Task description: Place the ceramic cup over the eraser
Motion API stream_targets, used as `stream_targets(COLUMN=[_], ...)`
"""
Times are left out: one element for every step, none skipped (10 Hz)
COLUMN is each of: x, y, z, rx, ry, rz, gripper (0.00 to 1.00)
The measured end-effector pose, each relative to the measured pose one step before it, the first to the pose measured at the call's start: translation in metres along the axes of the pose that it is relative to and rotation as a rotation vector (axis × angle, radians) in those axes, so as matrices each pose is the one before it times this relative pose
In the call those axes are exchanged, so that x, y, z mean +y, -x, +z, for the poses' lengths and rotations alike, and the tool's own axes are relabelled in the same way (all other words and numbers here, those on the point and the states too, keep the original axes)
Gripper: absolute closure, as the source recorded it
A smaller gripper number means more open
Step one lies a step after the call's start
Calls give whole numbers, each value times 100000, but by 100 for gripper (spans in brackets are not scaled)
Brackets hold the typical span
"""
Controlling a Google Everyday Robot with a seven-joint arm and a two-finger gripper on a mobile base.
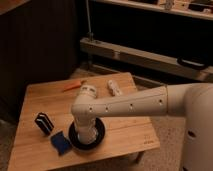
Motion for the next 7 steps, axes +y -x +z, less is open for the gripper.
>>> stream_targets(x=[-26, -26, 305, 235, 362, 310, 31], y=[3, 16, -292, -718, -1061, -1423, -1112], z=[3, -101, -699, -912, -1429, -2386, -1856], rx=[-21, -238, 627, 1842, 2584, 3305, 2330], ry=[-47, -2, 896, 66, 90, -60, -395], rz=[-9, 150, 571, 670, 700, 820, 298], gripper=[100, 100, 100, 100, 100, 100, 100])
